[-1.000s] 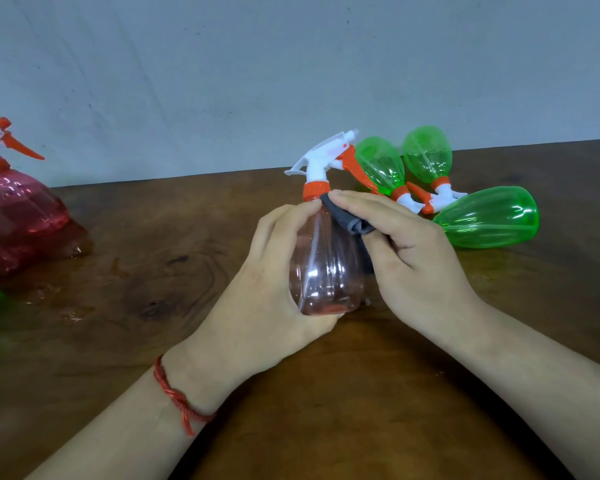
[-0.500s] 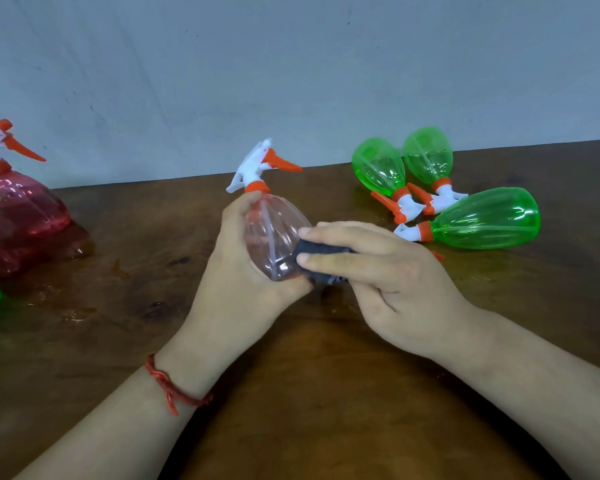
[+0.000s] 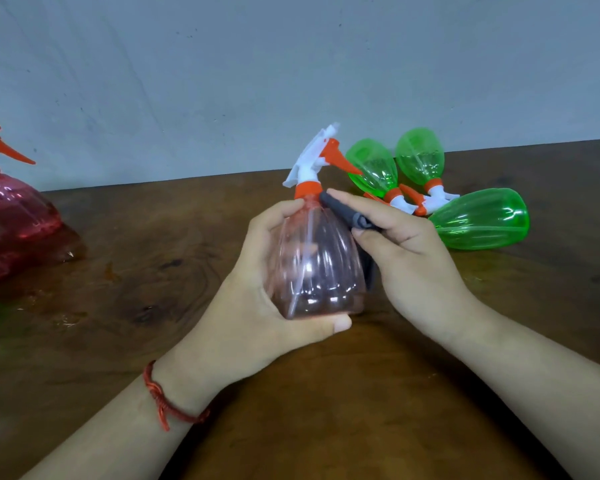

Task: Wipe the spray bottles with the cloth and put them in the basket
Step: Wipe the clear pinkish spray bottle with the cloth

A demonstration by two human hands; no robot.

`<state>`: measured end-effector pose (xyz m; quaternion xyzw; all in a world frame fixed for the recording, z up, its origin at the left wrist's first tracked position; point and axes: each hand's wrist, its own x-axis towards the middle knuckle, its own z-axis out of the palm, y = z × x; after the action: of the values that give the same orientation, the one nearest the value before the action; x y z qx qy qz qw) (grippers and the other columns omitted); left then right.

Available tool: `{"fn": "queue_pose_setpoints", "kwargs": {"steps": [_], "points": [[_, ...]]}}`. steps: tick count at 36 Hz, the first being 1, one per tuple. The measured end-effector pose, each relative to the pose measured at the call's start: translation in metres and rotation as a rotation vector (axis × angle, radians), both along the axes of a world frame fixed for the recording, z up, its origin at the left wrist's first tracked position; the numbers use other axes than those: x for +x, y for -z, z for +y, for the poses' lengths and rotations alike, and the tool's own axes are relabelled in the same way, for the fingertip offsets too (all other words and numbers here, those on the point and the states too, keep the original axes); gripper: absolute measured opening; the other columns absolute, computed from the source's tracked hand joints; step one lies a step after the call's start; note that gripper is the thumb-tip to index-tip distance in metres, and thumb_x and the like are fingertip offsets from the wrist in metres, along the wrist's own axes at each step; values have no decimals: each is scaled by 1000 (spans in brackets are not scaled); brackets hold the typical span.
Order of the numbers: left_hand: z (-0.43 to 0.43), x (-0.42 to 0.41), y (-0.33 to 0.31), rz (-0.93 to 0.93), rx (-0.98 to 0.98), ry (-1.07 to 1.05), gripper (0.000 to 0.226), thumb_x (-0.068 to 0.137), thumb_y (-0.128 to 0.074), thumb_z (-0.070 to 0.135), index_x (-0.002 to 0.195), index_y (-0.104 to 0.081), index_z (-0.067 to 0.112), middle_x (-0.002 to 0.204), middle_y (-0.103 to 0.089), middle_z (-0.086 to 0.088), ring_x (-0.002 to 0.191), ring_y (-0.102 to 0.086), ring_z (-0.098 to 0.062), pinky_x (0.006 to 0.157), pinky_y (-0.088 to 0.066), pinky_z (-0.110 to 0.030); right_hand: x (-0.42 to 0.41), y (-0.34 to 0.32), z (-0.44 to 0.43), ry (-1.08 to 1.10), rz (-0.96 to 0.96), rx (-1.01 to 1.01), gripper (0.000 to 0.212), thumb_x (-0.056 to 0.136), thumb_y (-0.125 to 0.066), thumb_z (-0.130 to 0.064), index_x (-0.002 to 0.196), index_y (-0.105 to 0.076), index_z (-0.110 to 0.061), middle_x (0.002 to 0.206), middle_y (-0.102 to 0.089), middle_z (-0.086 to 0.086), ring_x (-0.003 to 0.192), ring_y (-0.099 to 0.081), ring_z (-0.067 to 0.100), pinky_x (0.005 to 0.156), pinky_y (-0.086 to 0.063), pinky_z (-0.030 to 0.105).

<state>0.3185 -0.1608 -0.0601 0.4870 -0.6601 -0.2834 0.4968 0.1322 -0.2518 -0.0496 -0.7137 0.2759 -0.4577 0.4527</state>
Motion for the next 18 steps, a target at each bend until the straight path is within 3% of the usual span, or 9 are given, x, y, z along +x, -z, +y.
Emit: {"fn": "queue_pose_setpoints", "kwargs": {"steps": [5,9,13,18], "points": [[-4,8,0,-196,-7,-21,115,72,-100,28,163,-29,35,160,-43,19,150,-47,-13,116,-51,-34,-3,2,-3,55,13,-39,53,106,-46,8,136,-71,-27,135,-69,-21,133,-59,-1,116,-48,33],[-5,5,2,-251,-79,-66,113,72,-100,28,162,-32,25,156,-47,15,145,-51,-11,115,-46,-20,-2,5,-2,61,50,-151,56,102,-46,14,135,-71,-23,136,-68,-19,134,-57,-2,113,-46,22],[-6,5,5,-276,-112,-94,113,72,-98,34,163,-32,21,159,-46,10,148,-50,-17,118,-48,-31,-1,11,-1,63,102,-263,57,99,-46,17,136,-71,-17,142,-66,-13,138,-54,0,115,-43,20],[-11,15,11,-250,-96,-231,114,71,-101,35,163,-34,28,157,-47,11,146,-51,-19,116,-52,-42,-4,15,2,-16,180,-453,58,95,-46,23,133,-72,-12,147,-63,-3,140,-55,8,115,-48,33]]}}
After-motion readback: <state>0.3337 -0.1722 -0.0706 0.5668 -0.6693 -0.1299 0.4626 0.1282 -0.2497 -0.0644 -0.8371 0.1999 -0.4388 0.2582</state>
